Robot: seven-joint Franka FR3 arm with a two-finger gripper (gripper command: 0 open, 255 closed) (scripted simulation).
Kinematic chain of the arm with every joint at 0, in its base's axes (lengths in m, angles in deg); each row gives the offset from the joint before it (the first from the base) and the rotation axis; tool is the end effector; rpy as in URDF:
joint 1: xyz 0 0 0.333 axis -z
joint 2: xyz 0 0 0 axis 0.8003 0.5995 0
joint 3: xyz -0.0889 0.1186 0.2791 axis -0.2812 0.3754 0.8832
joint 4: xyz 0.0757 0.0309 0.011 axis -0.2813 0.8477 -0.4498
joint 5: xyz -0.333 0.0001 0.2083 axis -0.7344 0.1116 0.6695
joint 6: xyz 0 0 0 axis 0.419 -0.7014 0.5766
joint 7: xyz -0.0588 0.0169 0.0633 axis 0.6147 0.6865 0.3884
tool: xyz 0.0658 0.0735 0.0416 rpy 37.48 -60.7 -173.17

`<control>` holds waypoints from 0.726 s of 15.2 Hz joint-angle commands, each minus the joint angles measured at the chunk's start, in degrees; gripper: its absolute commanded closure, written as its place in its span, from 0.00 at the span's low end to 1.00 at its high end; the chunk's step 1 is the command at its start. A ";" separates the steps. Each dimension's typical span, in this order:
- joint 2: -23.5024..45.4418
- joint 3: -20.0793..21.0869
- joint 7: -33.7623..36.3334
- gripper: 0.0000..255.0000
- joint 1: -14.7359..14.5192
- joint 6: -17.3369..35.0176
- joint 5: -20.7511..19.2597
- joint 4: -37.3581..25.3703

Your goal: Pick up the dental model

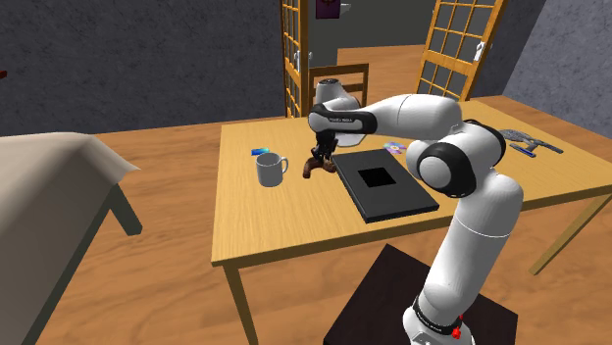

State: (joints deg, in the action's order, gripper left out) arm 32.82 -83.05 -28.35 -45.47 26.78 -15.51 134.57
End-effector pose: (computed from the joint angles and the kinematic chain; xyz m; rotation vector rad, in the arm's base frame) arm 0.5687 -0.1753 0.5103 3.0747 -0.2168 0.0823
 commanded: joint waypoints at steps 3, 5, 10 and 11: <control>-0.44 0.00 -0.06 1.00 -0.02 -2.93 -0.05 -2.49; -0.46 0.00 -0.11 1.00 -0.02 -4.46 -0.04 -4.01; -0.28 -0.01 -0.28 1.00 0.00 -8.36 0.03 -8.09; -0.20 -0.01 -0.32 1.00 0.01 -9.15 0.05 -8.96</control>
State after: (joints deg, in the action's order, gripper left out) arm 32.43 -83.07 -28.65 -45.46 18.51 -15.50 126.67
